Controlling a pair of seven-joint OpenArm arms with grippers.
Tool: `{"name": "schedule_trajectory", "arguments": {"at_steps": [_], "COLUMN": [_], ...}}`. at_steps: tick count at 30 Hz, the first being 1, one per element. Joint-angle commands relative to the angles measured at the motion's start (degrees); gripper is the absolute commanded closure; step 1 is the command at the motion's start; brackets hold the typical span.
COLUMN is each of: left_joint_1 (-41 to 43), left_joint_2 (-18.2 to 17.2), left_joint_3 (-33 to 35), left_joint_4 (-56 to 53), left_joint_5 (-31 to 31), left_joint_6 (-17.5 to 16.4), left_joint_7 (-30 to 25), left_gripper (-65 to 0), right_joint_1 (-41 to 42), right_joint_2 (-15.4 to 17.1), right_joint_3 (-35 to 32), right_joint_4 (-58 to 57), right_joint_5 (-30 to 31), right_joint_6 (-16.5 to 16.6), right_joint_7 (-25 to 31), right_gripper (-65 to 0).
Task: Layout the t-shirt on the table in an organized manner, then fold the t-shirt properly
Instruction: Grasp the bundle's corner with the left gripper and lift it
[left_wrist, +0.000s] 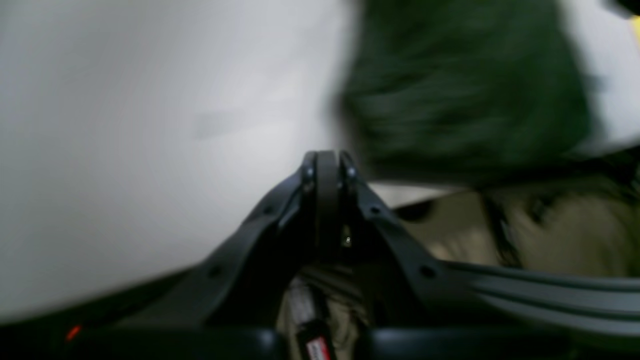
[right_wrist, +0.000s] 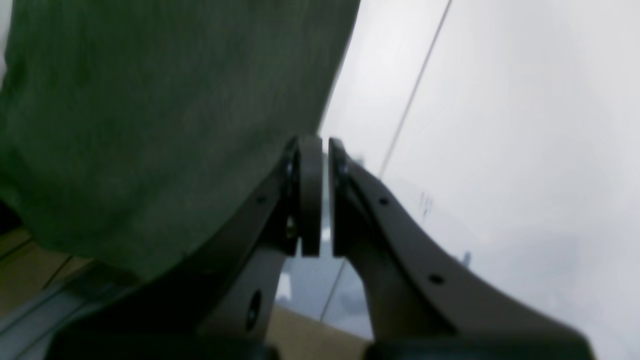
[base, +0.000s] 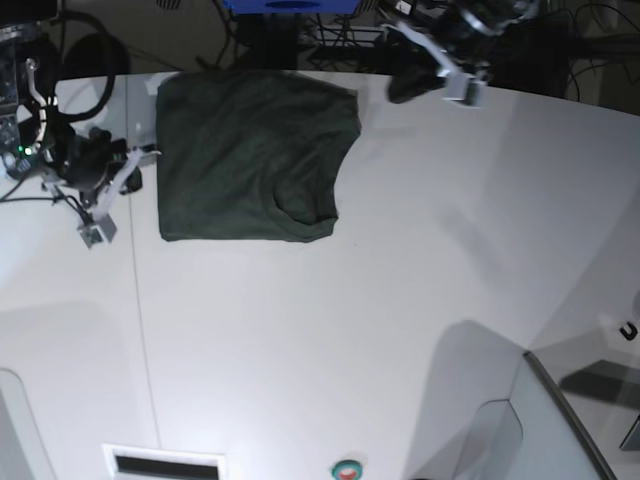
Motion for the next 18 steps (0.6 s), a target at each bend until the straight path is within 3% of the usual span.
{"name": "schedule_trajectory", "arguments": {"at_steps": [1,4,9,13,18], "left_joint_1": [-0.2,-2.3,-6.1,-8.3,-10.9], "left_joint_2": [0.2,0.4,0.4,0.4,0.0], "left_joint_3": [2.7,9.9,18.5,20.2,19.9], "left_joint_4": [-0.2,-2.3,-2.6,-2.7,-8.1], "left_joint_5": [-0.2,0.1,0.2,0.6,0.7], "left_joint_6": [-0.9,-0.8,3.8,5.7,12.3], "left_joint_7": [-0.9,-1.0,-1.1,-1.1,-1.1], "left_gripper": [0.0,0.0,0.0,0.0,0.0], "right_joint_1": [-0.4,-3.3,-5.4,-5.9,-4.5], "right_joint_2": [1.0,1.1,1.0,0.7,0.8], "right_joint_3": [0.8,1.6,2.3,2.3,2.1], "right_joint_4": [0.9,0.8,-1.4,-2.5,-9.4], "right_joint_5": [0.5,0.5,-4.0,-9.7,-12.6], "right_joint_6": [0.3,0.3,0.3,0.3,0.4], "right_joint_7": [1.0,3.7,6.1,6.2,9.9], "right_gripper": [-2.1,-2.1,-2.1,-2.1,-2.1]}}
